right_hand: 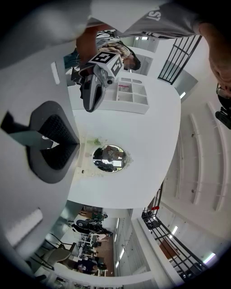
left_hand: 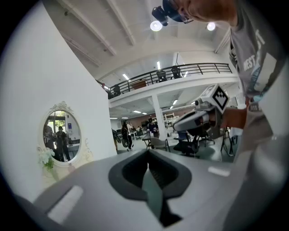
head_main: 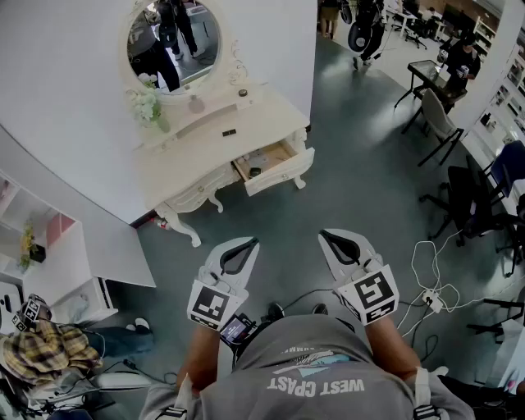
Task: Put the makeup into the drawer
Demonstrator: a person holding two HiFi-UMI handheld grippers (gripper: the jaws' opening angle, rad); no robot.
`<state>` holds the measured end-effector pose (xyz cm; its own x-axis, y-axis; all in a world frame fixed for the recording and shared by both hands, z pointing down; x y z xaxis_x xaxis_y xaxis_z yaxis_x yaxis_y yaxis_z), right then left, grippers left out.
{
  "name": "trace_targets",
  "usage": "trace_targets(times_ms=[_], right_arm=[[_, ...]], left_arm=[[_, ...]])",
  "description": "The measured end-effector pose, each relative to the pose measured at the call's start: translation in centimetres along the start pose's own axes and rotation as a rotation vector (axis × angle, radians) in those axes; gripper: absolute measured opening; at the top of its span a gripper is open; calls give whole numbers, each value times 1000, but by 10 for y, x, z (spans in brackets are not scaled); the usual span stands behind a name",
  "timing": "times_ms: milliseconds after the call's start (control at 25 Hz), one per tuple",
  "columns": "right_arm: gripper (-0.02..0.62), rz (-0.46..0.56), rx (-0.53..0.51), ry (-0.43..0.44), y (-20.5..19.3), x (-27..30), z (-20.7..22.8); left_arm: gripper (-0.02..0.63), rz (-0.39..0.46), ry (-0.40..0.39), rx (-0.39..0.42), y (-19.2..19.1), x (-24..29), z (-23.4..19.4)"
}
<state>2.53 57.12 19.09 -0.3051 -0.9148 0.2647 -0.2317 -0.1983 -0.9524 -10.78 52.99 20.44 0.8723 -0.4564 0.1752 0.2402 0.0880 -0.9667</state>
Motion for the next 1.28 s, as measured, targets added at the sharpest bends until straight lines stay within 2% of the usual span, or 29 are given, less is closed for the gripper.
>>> trace_targets(times_ms=[640,880,1280], right_arm=[[0,-22,5,-43,3,23,-5],[2,-4,46,-52,6,39,-10],[2,7,37,-106,22,58,-1]], left_arm=[[2,5,-32,-11,-11,-2,-27],[2,21,-30,-19,-18,-6,-45],[2,43,-14,-31,-19,-12,-71]])
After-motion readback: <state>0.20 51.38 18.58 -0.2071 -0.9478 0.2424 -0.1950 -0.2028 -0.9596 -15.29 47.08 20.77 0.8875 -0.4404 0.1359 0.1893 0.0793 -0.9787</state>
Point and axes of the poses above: the fingertips, and each gripper's own axes: x forward along the fingers, z to its right, y out of its top, the point moved 1 cm from there along -x, backward along the fingers, and after that the axes turned 2 degrees about -x, right-handed, at the moved point
